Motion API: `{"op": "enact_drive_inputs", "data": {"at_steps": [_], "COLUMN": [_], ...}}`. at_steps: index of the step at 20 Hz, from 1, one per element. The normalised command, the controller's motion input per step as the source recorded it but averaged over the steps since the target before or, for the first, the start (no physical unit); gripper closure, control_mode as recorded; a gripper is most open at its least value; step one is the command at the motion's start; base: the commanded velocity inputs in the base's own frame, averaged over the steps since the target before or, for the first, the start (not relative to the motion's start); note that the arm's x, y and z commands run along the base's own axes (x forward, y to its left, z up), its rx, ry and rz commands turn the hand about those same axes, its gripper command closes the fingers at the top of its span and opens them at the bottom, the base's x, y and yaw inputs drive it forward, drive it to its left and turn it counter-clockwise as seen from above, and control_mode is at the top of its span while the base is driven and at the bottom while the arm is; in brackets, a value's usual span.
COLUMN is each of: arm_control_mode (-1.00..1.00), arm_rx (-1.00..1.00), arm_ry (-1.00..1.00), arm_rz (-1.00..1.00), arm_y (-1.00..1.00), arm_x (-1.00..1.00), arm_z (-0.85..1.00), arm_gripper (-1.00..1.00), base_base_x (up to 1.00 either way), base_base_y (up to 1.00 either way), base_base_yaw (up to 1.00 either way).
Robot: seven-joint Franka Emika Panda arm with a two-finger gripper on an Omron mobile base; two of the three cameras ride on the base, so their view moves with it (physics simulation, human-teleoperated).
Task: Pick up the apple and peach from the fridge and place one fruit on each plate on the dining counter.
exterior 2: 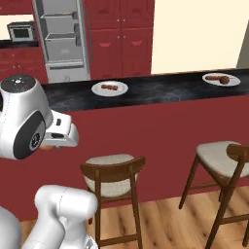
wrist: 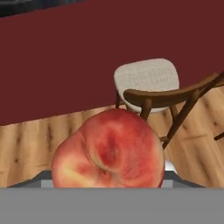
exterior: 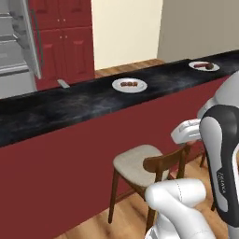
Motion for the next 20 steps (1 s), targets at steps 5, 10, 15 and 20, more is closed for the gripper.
{"op": "enact_drive_inputs", "data": {"at_steps": [5, 10, 15, 20], "arm_control_mode": [1.0, 1.0, 1.0, 1.0], "arm_rx": [0.0, 0.0, 0.0, 0.0], "arm_ry": [0.0, 0.0, 0.0, 0.0], "arm_rz": [0.0, 0.0, 0.0, 0.0], "arm_y": [0.0, 0.0, 0.0, 0.0], "arm_x": [0.0, 0.0, 0.0, 0.0], "arm_z": [0.0, 0.0, 0.0, 0.0], "arm_gripper": [1.0, 1.0, 1.0, 1.0], "base_base_x": [0.84, 1.0, 0.66, 0.14], "base_base_y": [0.84, 0.96, 0.29, 0.39], "base_base_yaw": [-0.58, -0.19, 0.01, 0.18]}}
